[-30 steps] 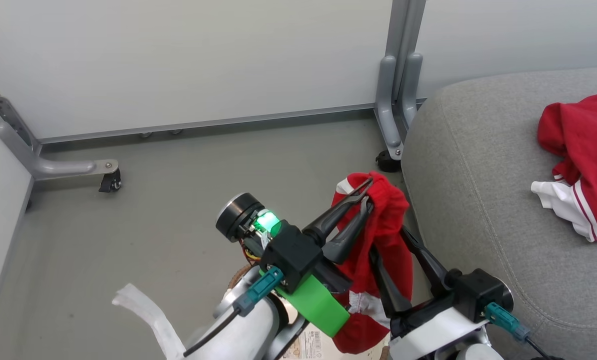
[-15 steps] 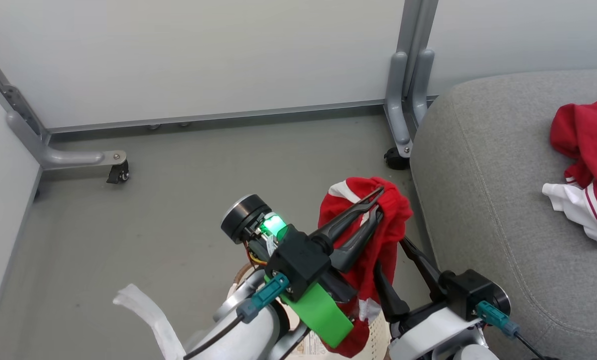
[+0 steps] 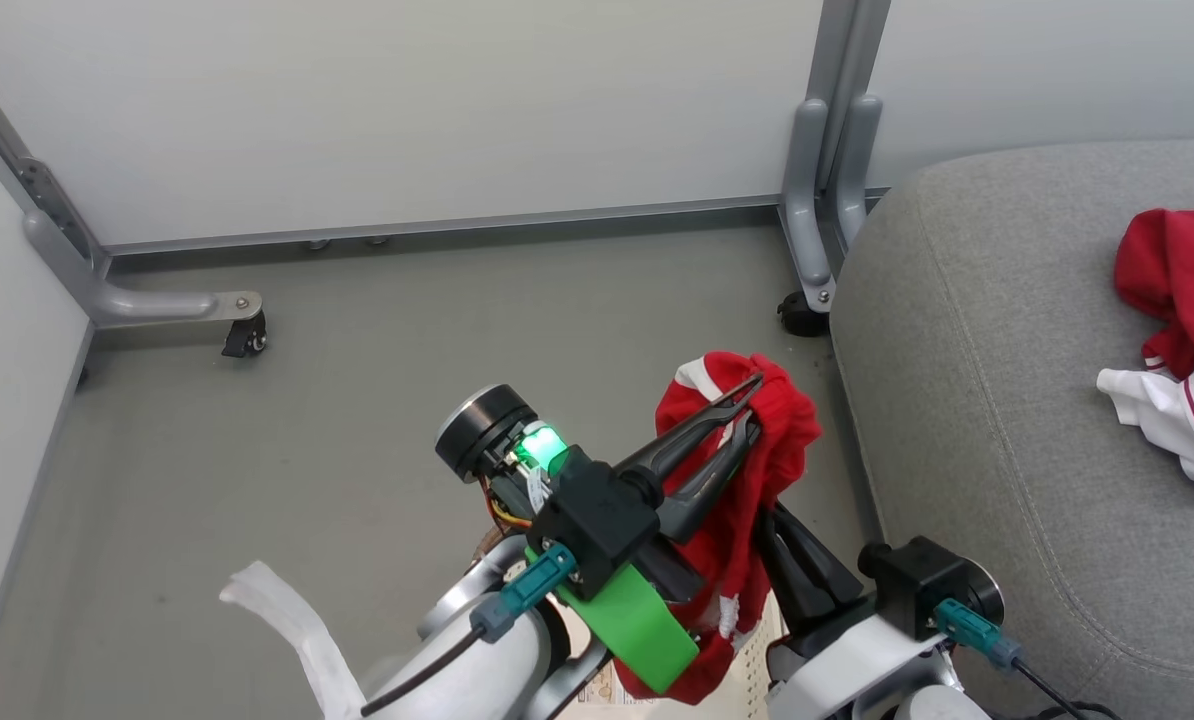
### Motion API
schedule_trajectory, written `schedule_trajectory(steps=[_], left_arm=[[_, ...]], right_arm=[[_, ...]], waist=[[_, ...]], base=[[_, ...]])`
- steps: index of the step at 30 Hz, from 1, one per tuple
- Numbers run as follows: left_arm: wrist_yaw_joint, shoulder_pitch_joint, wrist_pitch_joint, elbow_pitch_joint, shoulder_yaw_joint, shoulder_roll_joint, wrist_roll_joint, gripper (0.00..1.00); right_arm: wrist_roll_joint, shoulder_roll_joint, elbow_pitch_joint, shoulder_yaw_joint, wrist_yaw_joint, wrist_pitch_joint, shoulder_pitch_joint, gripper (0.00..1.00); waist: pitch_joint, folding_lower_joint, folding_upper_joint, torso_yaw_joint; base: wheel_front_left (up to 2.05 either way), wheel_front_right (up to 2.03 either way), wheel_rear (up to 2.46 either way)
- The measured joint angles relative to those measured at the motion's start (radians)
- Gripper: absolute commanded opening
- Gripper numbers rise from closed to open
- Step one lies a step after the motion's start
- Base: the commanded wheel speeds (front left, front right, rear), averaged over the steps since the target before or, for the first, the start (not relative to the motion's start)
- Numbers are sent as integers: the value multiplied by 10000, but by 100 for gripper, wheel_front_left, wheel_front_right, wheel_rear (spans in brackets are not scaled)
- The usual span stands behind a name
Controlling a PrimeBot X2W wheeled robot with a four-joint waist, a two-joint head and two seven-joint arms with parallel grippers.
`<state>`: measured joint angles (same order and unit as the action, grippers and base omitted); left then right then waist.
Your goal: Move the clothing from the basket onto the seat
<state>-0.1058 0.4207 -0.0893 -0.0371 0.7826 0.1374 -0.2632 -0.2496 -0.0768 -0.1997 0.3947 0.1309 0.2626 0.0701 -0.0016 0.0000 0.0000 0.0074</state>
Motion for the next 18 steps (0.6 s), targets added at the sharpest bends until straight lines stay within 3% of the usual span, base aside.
schedule_trajectory(steps=[11, 12, 13, 15, 18], left_arm=[[286, 12, -82, 662, -119, 265, 117, 0], [313, 12, -73, 732, -132, 278, 100, 4], [320, 12, -73, 761, -142, 290, 100, 45], [412, 12, -38, 819, -194, 309, 100, 100], [487, 17, 88, 920, -219, 359, 102, 100]], right_arm=[[-130, 36, 117, -127, 0, 0, -26, 0], [-144, 52, 123, -153, 0, 0, -30, 0], [-148, 59, 130, -167, 0, 0, -30, 0], [-226, 88, 150, -236, 0, 0, -31, 0], [-305, 117, 194, -372, 0, 0, -31, 0]], waist=[[141, 0, 0, -73], [157, 0, 0, -100], [169, 0, 0, -123], [204, 0, 0, -186], [275, 0, 0, -266]], base=[[0, 0, 0], [0, 0, 0], [0, 0, 0], [0, 0, 0], [0, 0, 0]])
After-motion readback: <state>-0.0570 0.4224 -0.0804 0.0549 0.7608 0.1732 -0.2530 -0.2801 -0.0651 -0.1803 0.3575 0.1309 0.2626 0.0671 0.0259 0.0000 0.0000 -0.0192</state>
